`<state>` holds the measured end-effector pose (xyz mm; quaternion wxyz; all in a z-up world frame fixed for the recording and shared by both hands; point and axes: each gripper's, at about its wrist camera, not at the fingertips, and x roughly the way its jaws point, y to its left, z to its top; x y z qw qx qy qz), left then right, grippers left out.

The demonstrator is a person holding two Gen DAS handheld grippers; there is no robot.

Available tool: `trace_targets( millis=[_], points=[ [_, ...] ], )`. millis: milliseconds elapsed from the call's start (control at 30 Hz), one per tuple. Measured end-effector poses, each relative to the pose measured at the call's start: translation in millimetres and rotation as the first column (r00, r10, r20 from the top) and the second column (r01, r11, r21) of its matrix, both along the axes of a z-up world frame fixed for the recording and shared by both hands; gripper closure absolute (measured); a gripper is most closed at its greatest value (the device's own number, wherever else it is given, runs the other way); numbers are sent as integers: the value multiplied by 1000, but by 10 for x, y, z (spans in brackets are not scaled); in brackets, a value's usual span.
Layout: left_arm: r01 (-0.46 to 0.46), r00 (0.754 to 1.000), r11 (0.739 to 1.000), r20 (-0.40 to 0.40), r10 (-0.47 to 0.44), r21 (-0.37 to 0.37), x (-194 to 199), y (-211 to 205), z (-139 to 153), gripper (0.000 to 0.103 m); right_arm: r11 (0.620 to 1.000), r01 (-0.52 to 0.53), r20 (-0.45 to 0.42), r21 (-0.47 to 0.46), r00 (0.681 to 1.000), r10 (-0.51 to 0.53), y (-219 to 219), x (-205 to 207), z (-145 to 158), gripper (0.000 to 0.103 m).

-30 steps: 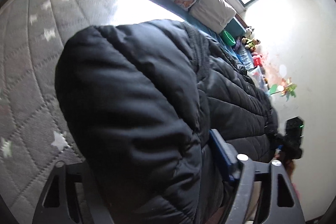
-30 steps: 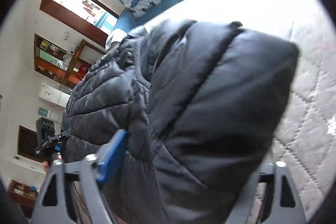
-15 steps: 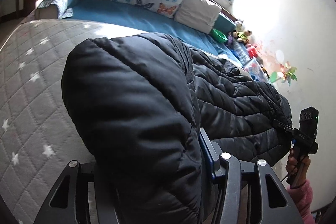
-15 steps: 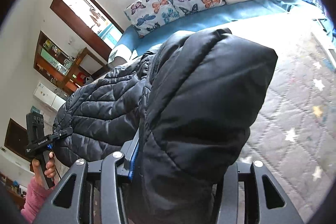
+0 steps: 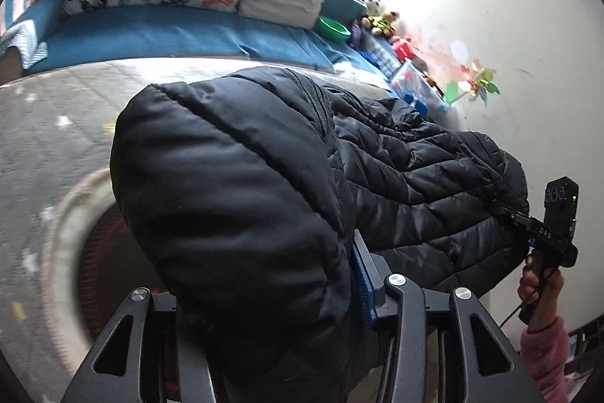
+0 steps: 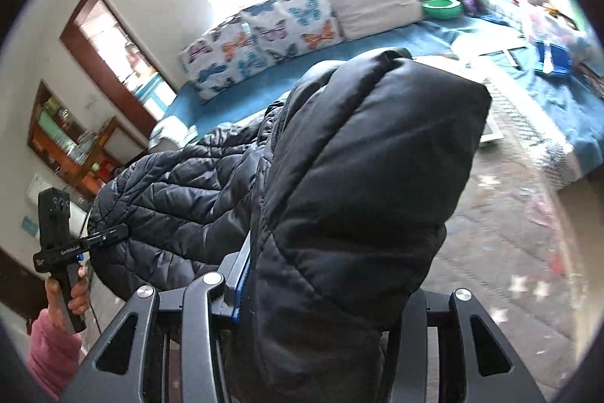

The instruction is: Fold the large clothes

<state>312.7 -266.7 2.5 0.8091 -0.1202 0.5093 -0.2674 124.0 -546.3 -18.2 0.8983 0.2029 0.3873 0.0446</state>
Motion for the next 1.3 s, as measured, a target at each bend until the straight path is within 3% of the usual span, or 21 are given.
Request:
trace_targets(
  millis=[167,333,467,533,667,800,933,1100,1200,1300],
  points=[
    [32,999,999,-4,-32,-26,83,-418,-78,54,997,64,-6,32,998,-64,-303,-28,-105,56],
    [68,998,998,15,-68,-2,147,-810,-96,52,994,105,13,21,994,-105,-484,-40,-94,56],
    [65,997,998,-42,-64,22,235,-945,-318,39,989,140,3,41,990,-140,-651,-32,-233,56],
    [54,996,998,-69,-52,21,255,-929,-414,28,987,144,-36,73,989,-141,-754,-39,-382,52],
    [24,989,999,-144,-28,-30,336,-728,-679,8,974,192,-108,121,978,-179,-916,-45,-640,27],
    [11,987,998,-162,-21,-60,370,-603,-723,8,966,209,-116,154,974,-192,-1028,-126,-636,23],
    [-23,994,999,-108,21,-23,423,-409,-524,8,973,226,-121,43,968,-220,-1038,-224,-420,22],
    [-78,994,997,81,79,-14,357,-258,72,9,945,286,-8,-157,957,-291,-924,-451,44,22],
    [-35,984,999,177,36,-10,270,-419,329,14,941,288,46,-179,958,-284,-858,-450,181,22],
    [33,981,999,190,-29,-22,267,-686,352,25,951,264,87,-163,964,-253,-728,-304,218,22]
  ],
)
